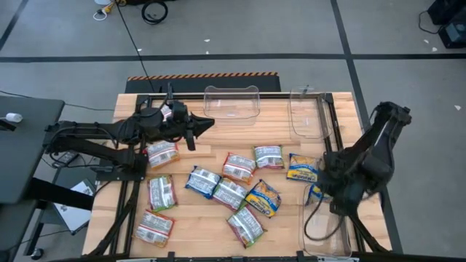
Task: Sort Maruchan noodles
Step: Put the top left blue noodle pack into the bottom right transparent bin
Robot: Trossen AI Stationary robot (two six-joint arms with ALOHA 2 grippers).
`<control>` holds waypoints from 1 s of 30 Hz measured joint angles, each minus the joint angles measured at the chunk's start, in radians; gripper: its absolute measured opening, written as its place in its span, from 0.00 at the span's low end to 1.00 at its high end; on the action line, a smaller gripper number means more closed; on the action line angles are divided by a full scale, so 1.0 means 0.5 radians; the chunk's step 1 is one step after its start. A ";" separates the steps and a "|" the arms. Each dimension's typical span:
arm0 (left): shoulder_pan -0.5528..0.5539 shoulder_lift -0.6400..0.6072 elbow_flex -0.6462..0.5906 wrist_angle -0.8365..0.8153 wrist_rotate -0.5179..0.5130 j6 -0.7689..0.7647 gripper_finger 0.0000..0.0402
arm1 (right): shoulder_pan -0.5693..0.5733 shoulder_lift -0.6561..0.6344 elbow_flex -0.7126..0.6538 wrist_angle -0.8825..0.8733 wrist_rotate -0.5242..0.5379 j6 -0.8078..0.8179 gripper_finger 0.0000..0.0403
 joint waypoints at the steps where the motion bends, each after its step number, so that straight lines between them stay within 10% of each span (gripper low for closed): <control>1: 0.000 0.005 0.000 0.019 0.018 0.000 0.10 | 0.030 0.047 0.000 -0.022 0.017 0.018 0.01; 30: 0.000 0.000 0.001 -0.042 0.557 0.075 0.10 | 0.161 1.010 0.000 -0.111 0.026 -0.085 0.08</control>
